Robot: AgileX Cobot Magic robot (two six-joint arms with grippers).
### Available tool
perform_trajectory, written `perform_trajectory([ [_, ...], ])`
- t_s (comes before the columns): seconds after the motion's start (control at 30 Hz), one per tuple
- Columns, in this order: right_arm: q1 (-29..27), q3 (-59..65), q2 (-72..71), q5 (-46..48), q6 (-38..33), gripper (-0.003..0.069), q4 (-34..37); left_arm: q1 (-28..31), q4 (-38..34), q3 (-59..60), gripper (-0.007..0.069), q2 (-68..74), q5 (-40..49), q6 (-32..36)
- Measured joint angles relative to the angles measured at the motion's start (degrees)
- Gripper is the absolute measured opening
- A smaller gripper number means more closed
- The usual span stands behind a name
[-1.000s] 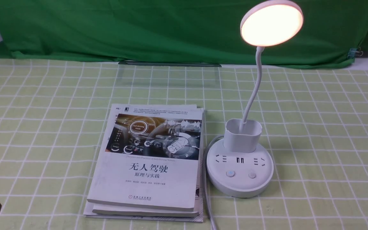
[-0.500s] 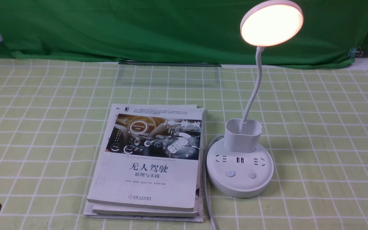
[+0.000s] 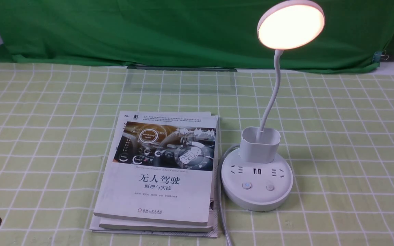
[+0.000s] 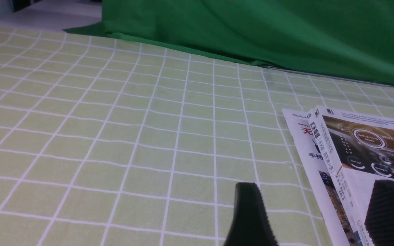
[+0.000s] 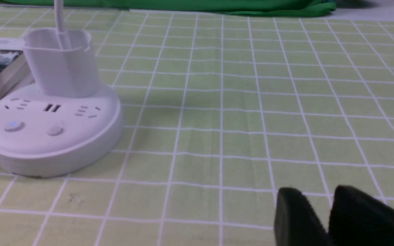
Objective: Turn off the desk lamp on the green coffee tablecloth by hand.
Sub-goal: 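Press the power button on the lamp base to turn the lamp off with the right gripper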
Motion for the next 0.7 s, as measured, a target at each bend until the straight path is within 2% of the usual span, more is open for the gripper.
perform_trajectory([
  [0.23, 0.0, 0.0, 0.0, -1.5, 2.1, 0.024, 0.5, 0.0, 0.0, 0.0, 0.041, 0.0, 0.0, 0.0],
  [0.37, 0.0, 0.0, 0.0, -9.9, 15.8, 0.0237, 4.0, 0.0, 0.0, 0.0, 0.041, 0.0, 0.0, 0.0],
  [0.43, 0.0, 0.0, 0.0, -14.1, 21.7, 0.0236, 4.6, 0.0, 0.0, 0.0, 0.041, 0.0, 0.0, 0.0],
  [0.47, 0.0, 0.0, 0.0, -14.5, 22.3, 0.0236, 4.7, 0.0, 0.0, 0.0, 0.041, 0.0, 0.0, 0.0],
  [0.5, 0.0, 0.0, 0.0, -16.8, 26.5, 0.0236, 4.9, 0.0, 0.0, 0.0, 0.041, 0.0, 0.0, 0.0],
  [0.7, 0.0, 0.0, 0.0, -19.1, 32.5, 0.0237, 5.0, 0.0, 0.0, 0.0, 0.041, 0.0, 0.0, 0.0],
])
